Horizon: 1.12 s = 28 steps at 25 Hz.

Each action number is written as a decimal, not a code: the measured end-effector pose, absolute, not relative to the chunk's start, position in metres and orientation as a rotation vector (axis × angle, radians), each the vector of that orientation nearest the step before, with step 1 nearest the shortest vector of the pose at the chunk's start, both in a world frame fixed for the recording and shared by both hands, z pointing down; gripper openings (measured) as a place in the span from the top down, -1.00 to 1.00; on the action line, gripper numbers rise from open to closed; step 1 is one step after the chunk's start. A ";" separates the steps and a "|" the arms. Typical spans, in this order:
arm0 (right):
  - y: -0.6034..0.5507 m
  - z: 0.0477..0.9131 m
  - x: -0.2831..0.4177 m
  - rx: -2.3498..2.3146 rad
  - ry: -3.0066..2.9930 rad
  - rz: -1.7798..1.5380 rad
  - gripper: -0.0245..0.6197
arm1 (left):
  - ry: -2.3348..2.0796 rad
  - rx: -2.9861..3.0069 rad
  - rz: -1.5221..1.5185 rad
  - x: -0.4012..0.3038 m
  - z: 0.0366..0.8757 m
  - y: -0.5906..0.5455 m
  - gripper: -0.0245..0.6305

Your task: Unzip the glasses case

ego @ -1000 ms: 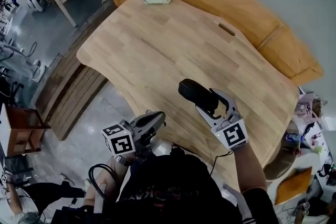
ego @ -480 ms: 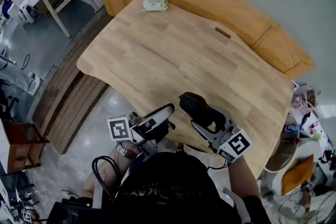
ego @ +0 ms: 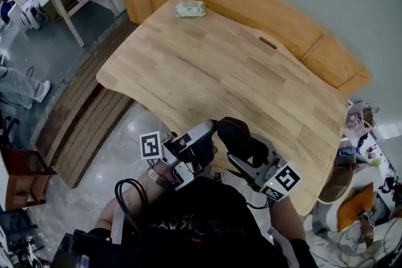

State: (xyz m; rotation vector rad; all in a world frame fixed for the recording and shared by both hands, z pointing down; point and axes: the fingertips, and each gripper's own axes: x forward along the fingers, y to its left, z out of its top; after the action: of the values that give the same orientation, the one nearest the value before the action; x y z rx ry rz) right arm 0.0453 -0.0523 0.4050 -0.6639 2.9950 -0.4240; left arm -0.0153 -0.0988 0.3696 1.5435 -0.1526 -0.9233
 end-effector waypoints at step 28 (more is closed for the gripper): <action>-0.038 0.437 0.024 -0.977 3.428 0.312 0.06 | -0.349 1.635 -0.887 -0.052 0.386 -0.086 0.82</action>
State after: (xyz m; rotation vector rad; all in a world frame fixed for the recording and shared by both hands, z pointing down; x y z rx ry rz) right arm 0.0237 -0.0384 0.4374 -0.9769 3.4277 0.3122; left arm -0.0522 -0.0862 0.3861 1.6353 -0.3492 -0.8872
